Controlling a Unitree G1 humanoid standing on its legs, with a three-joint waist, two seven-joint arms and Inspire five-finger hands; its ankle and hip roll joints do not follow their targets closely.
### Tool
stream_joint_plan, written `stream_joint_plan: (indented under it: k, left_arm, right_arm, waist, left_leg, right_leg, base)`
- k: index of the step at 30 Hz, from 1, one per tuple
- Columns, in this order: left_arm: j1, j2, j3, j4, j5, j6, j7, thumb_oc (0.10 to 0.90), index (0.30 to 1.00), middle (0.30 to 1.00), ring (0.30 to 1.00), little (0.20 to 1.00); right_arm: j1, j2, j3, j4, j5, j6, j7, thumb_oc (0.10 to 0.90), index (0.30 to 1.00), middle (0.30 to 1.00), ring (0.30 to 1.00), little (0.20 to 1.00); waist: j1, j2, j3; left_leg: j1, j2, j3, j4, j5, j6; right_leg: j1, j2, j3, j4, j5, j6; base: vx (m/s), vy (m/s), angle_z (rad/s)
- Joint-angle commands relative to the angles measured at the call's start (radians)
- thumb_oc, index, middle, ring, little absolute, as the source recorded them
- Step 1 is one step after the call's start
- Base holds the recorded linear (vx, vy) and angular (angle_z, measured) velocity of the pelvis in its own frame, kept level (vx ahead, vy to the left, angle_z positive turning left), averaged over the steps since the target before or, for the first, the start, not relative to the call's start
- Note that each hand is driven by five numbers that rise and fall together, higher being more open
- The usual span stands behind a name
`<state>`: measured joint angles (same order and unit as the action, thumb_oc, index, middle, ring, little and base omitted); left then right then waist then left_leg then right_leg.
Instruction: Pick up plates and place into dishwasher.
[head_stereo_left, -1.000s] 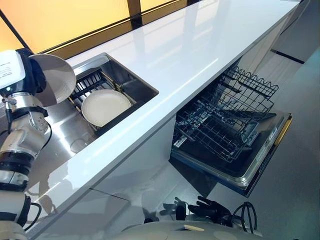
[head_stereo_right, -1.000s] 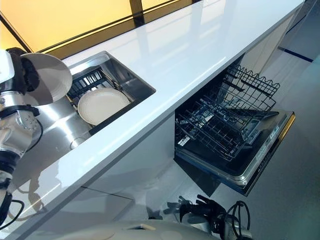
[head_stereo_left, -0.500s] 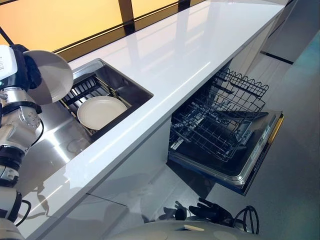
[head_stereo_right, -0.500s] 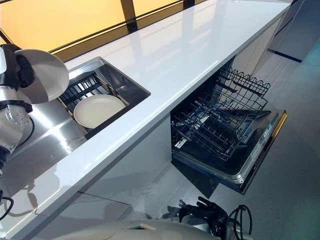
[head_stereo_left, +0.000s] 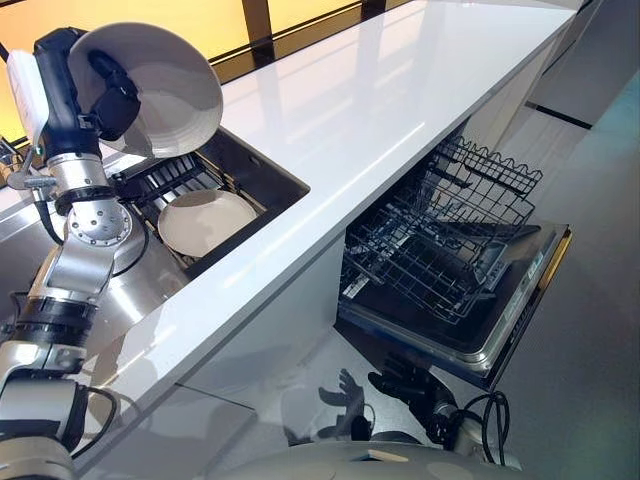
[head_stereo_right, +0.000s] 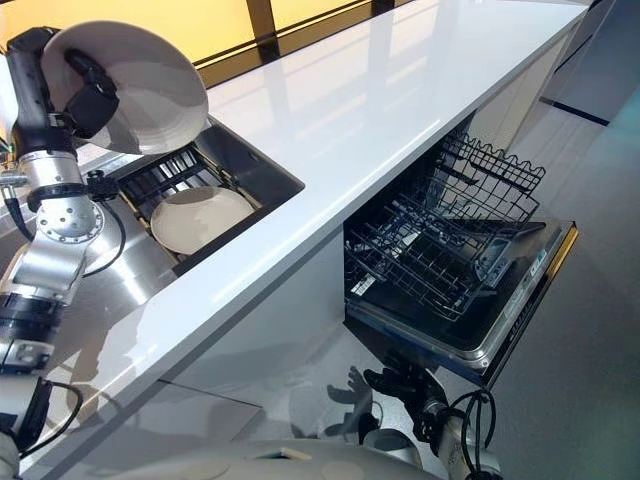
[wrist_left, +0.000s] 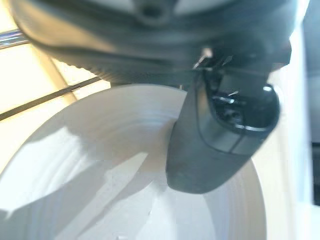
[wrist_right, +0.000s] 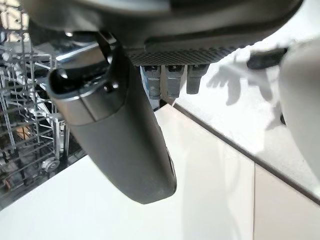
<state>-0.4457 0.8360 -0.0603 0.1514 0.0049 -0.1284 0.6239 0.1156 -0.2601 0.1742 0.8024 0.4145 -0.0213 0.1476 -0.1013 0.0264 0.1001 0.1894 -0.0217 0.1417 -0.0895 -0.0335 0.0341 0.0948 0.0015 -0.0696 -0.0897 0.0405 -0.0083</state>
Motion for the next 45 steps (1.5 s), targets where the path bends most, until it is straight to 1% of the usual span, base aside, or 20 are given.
stream_joint_plan:
  k: [1, 4, 6, 8, 11, 14, 15, 18, 21, 24, 26, 27, 29, 34, 37, 40, 41, 42, 43, 45]
  left_arm:
    - [-0.051, 0.08, 0.126, -0.111, 0.076, -0.09, 0.042, 0.1, 0.3, 0.3, 0.3, 0.2]
    - [-0.02, 0.091, 0.137, -0.15, 0.068, -0.096, 0.033, 0.1, 0.3, 0.3, 0.3, 0.2]
    - [-0.004, 0.091, 0.141, -0.16, 0.049, -0.113, 0.026, 0.1, 0.3, 0.3, 0.3, 0.2]
    - [0.003, 0.085, 0.139, -0.164, 0.053, -0.13, 0.023, 0.1, 0.3, 0.3, 0.3, 0.2]
    - [0.024, 0.06, 0.137, -0.167, 0.058, -0.18, 0.009, 0.1, 0.3, 0.3, 0.3, 0.2]
    - [0.051, 0.02, 0.135, -0.163, 0.087, -0.237, 0.007, 0.1, 0.3, 0.3, 0.3, 0.2]
    - [0.06, 0.006, 0.135, -0.166, 0.098, -0.246, 0.007, 0.1, 0.3, 0.3, 0.3, 0.2]
    - [0.091, -0.037, 0.136, -0.165, 0.126, -0.28, 0.004, 0.1, 0.3, 0.3, 0.3, 0.2]
    - [0.118, -0.057, 0.148, -0.165, 0.128, -0.307, -0.006, 0.1, 0.3, 0.3, 0.3, 0.2]
    - [0.139, -0.063, 0.161, -0.164, 0.163, -0.353, -0.01, 0.1, 0.3, 0.3, 0.3, 0.2]
    - [0.149, -0.06, 0.165, -0.159, 0.161, -0.369, -0.02, 0.1, 0.3, 0.3, 0.3, 0.2]
    - [0.157, -0.062, 0.168, -0.154, 0.15, -0.378, -0.03, 0.1, 0.3, 0.3, 0.3, 0.2]
    - [0.167, -0.066, 0.174, -0.149, 0.149, -0.385, -0.035, 0.1, 0.3, 0.3, 0.3, 0.2]
    - [0.201, -0.076, 0.199, -0.154, 0.144, -0.382, -0.046, 0.1, 0.3, 0.3, 0.3, 0.2]
    - [0.216, -0.075, 0.219, -0.158, 0.132, -0.371, -0.055, 0.1, 0.3, 0.3, 0.3, 0.2]
    - [0.218, -0.081, 0.218, -0.151, 0.119, -0.362, -0.06, 0.1, 0.3, 0.3, 0.3, 0.2]
    - [0.216, -0.085, 0.215, -0.15, 0.111, -0.358, -0.063, 0.1, 0.3, 0.3, 0.3, 0.2]
    - [0.209, -0.091, 0.208, -0.148, 0.101, -0.349, -0.071, 0.1, 0.3, 0.3, 0.3, 0.2]
    - [0.206, -0.092, 0.206, -0.149, 0.097, -0.347, -0.072, 0.1, 0.3, 0.3, 0.3, 0.2]
    - [0.192, -0.097, 0.192, -0.16, 0.091, -0.333, -0.078, 0.1, 0.3, 0.3, 0.3, 0.2]
  right_arm:
    - [-0.043, -0.051, -0.003, -0.101, -0.095, -0.021, -0.071, 0.8, 0.9, 0.9, 0.9, 0.9]
    - [-0.048, -0.058, 0.013, -0.159, -0.089, 0.028, -0.047, 0.8, 0.9, 0.9, 0.9, 0.9]
    - [-0.048, -0.058, 0.023, -0.209, -0.067, 0.069, 0.018, 0.8, 0.9, 0.9, 0.9, 0.9]
    - [-0.047, -0.057, 0.03, -0.244, -0.035, 0.091, 0.09, 0.8, 0.9, 0.9, 0.9, 0.9]
    - [-0.038, -0.058, 0.029, -0.344, 0.084, 0.157, 0.241, 0.8, 0.9, 0.9, 0.9, 0.9]
    - [-0.037, -0.068, 0.001, -0.442, 0.278, 0.225, 0.422, 0.8, 0.9, 0.9, 0.9, 0.9]
    - [-0.037, -0.069, -0.011, -0.468, 0.315, 0.243, 0.451, 0.8, 0.9, 0.9, 0.9, 0.9]
    - [-0.045, -0.078, -0.045, -0.547, 0.422, 0.258, 0.509, 0.8, 0.9, 0.9, 0.9, 0.9]
    - [-0.057, -0.098, -0.106, -0.639, 0.49, 0.249, 0.509, 0.8, 0.9, 0.9, 0.9, 0.9]
    - [-0.065, -0.113, -0.152, -0.697, 0.499, 0.188, 0.497, 0.8, 0.9, 0.9, 0.9, 0.9]
    - [-0.071, -0.122, -0.189, -0.736, 0.499, 0.15, 0.477, 0.8, 0.9, 0.9, 0.9, 0.9]
    - [-0.077, -0.13, -0.216, -0.757, 0.49, 0.105, 0.451, 0.8, 0.9, 0.9, 0.9, 0.9]
    - [-0.083, -0.137, -0.242, -0.777, 0.487, 0.075, 0.429, 0.8, 0.9, 0.9, 0.9, 0.9]
    - [-0.099, -0.155, -0.33, -0.851, 0.428, -0.023, 0.338, 0.8, 0.9, 0.9, 0.9, 0.9]
    - [-0.104, -0.17, -0.376, -0.9, 0.43, -0.065, 0.3, 0.8, 0.9, 0.9, 0.9, 0.9]
    - [-0.116, -0.176, -0.408, -0.938, 0.42, -0.128, 0.241, 0.8, 0.9, 0.9, 0.9, 0.9]
    - [-0.12, -0.178, -0.417, -0.952, 0.402, -0.157, 0.213, 0.8, 0.9, 0.9, 0.9, 0.9]
    - [-0.125, -0.188, -0.431, -0.971, 0.331, -0.227, 0.175, 0.8, 0.9, 0.9, 0.9, 0.9]
    - [-0.126, -0.194, -0.433, -0.977, 0.321, -0.237, 0.164, 0.8, 0.9, 0.9, 0.9, 0.9]
    - [-0.133, -0.22, -0.44, -1.02, 0.216, -0.308, 0.105, 0.8, 0.9, 0.9, 0.9, 0.9]
  waist:
    - [0.016, 0.023, -0.04]
    - [0.026, 0.02, -0.039]
    - [0.03, 0.019, -0.035]
    - [0.033, 0.016, -0.032]
    - [0.037, 0.004, -0.027]
    - [0.044, -0.008, -0.027]
    - [0.045, -0.011, -0.027]
    - [0.049, -0.018, -0.031]
    - [0.043, -0.019, -0.029]
    - [0.036, -0.018, -0.023]
    - [0.029, -0.019, -0.019]
    - [0.024, -0.019, -0.019]
    - [0.021, -0.019, -0.02]
    - [0.015, -0.016, -0.028]
    - [0.011, -0.013, -0.033]
    - [0.006, -0.01, -0.036]
    - [0.003, -0.008, -0.035]
    - [-0.003, -0.004, -0.036]
    - [-0.004, -0.003, -0.036]
    - [-0.011, 0.003, -0.035]
  left_leg:
    - [-0.041, -0.049, -0.024, 0.002, -0.066, 0.0]
    - [-0.047, -0.046, -0.028, 0.002, -0.061, 0.001]
    - [-0.048, -0.044, -0.035, 0.002, -0.059, 0.005]
    - [-0.047, -0.042, -0.041, 0.003, -0.057, 0.007]
    - [-0.045, -0.039, -0.044, 0.003, -0.052, 0.006]
    - [-0.045, -0.039, -0.046, 0.002, -0.048, -0.001]
    - [-0.045, -0.039, -0.046, 0.002, -0.047, -0.002]
    - [-0.049, -0.038, -0.049, 0.002, -0.044, -0.006]
    - [-0.055, -0.034, -0.049, 0.002, -0.038, -0.002]
    - [-0.053, -0.031, -0.041, 0.002, -0.035, 0.003]
    - [-0.05, -0.032, -0.034, 0.003, -0.037, 0.005]
    - [-0.048, -0.033, -0.028, 0.004, -0.038, 0.006]
    - [-0.046, -0.034, -0.022, 0.004, -0.04, 0.007]
    - [-0.045, -0.034, -0.002, 0.004, -0.044, 0.001]
    - [-0.048, -0.031, 0.01, 0.004, -0.043, -0.002]
    - [-0.05, -0.03, 0.015, 0.004, -0.043, -0.002]
    - [-0.05, -0.029, 0.016, 0.004, -0.043, -0.001]
    - [-0.05, -0.029, 0.016, 0.004, -0.044, 0.0]
    - [-0.05, -0.028, 0.016, 0.005, -0.044, 0.0]
    - [-0.05, -0.028, 0.013, 0.006, -0.044, 0.004]
  right_leg:
    - [-0.027, -0.003, -0.033, 0.101, -0.126, 0.103]
    - [-0.033, -0.006, -0.038, 0.118, -0.134, 0.101]
    - [-0.04, -0.01, -0.042, 0.142, -0.144, 0.1]
    - [-0.046, -0.014, -0.046, 0.161, -0.151, 0.1]
    - [-0.046, -0.02, -0.061, 0.175, -0.153, 0.1]
    - [-0.034, -0.021, -0.078, 0.148, -0.14, 0.101]
    - [-0.029, -0.022, -0.083, 0.14, -0.137, 0.101]
    - [-0.024, -0.022, -0.092, 0.129, -0.133, 0.102]
    - [-0.036, -0.024, -0.093, 0.16, -0.149, 0.1]
    - [-0.045, -0.026, -0.096, 0.187, -0.16, 0.098]
    - [-0.046, -0.027, -0.097, 0.19, -0.161, 0.098]
    - [-0.044, -0.026, -0.098, 0.184, -0.159, 0.097]
    - [-0.039, -0.023, -0.095, 0.171, -0.153, 0.096]
    - [-0.027, -0.012, -0.095, 0.125, -0.135, 0.093]
    - [-0.029, -0.006, -0.096, 0.119, -0.133, 0.09]
    - [-0.03, -0.003, -0.091, 0.117, -0.133, 0.088]
    - [-0.031, -0.002, -0.089, 0.119, -0.135, 0.088]
    - [-0.034, -0.001, -0.081, 0.126, -0.14, 0.088]
    - [-0.036, -0.001, -0.079, 0.129, -0.141, 0.088]
    - [-0.042, -0.001, -0.066, 0.147, -0.149, 0.087]
  base:
    - [-0.05, 0.01, 0.01]
    - [-0.05, 0.018, 0.02]
    - [-0.05, 0.02, 0.06]
    - [-0.03, 0.007, 0.08]
    - [-0.02, -0.012, 0.1]
    - [-0.01, -0.028, 0.1]
    - [-0.01, -0.032, 0.11]
    - [-0.01, -0.031, 0.08]
    - [-0.02, -0.009, 0.01]
    - [-0.04, -0.015, 0.0]
    - [-0.04, -0.021, 0.01]
    - [-0.03, -0.02, 0.0]
    - [0.0, 0.0, 0.0]
    - [0.0, -0.014, -0.06]
    - [0.01, -0.008, -0.08]
    - [0.01, 0.002, -0.04]
    - [0.02, 0.014, -0.04]
    - [0.01, 0.015, -0.03]
    - [0.0, 0.0, 0.0]
    - [0.0, 0.0, 0.0]
